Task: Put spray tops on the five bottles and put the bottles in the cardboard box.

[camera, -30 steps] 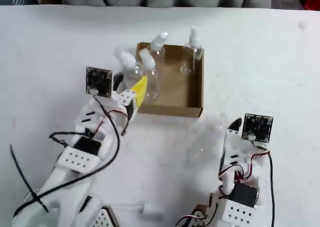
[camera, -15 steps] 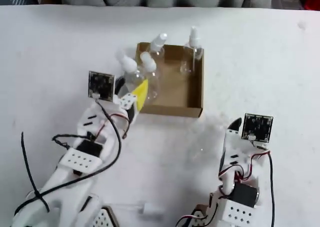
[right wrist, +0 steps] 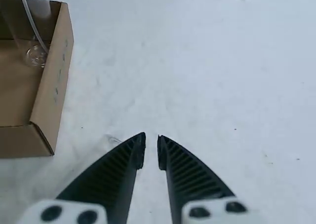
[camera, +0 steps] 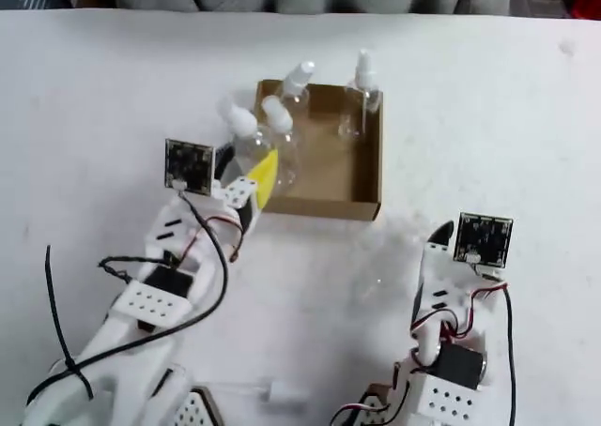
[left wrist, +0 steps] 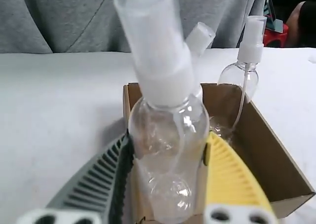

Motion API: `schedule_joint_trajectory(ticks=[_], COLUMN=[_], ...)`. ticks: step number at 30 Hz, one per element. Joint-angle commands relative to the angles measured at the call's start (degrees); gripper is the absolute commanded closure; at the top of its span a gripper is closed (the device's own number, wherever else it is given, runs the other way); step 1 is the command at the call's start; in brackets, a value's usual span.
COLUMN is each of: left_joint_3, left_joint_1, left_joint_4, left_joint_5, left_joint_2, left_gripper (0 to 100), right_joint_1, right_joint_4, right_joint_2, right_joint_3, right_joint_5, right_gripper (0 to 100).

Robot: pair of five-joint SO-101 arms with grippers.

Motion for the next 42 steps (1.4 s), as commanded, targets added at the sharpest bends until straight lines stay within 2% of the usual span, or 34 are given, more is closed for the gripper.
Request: schedule_joint_trajectory(ticks=[1, 8, 25, 33, 42], left_joint_3=[-2.9, -3.0, -5.1, -8.8, -8.8], left_joint_1=[0.9, 2.9, 2.7, 2.4, 2.4], left_joint_4=[-1.9, -1.8, -1.8, -2.3, -5.0], left_joint_5=[-0.4, -0.4, -0.4, -0.4, -0.4], left_joint_2=[0.1, 0.1, 0.2, 7.9, 9.0], left_gripper=[98, 98, 98, 98, 98], right_joint_1=[0.5, 0.4, 0.3, 0.3, 0.2], right_joint_4=[0.0, 0.0, 0.0, 0.0, 0.0], right_joint_2=[-0.2, -0.2, -0.3, -0.2, -0.2], right_joint_3=[0.5, 0.5, 0.5, 0.5, 0.5], right_joint_5=[0.5, 0.5, 0.7, 0.8, 0.9], right_gripper=[98.1, 98.1, 98.1, 98.1, 98.1])
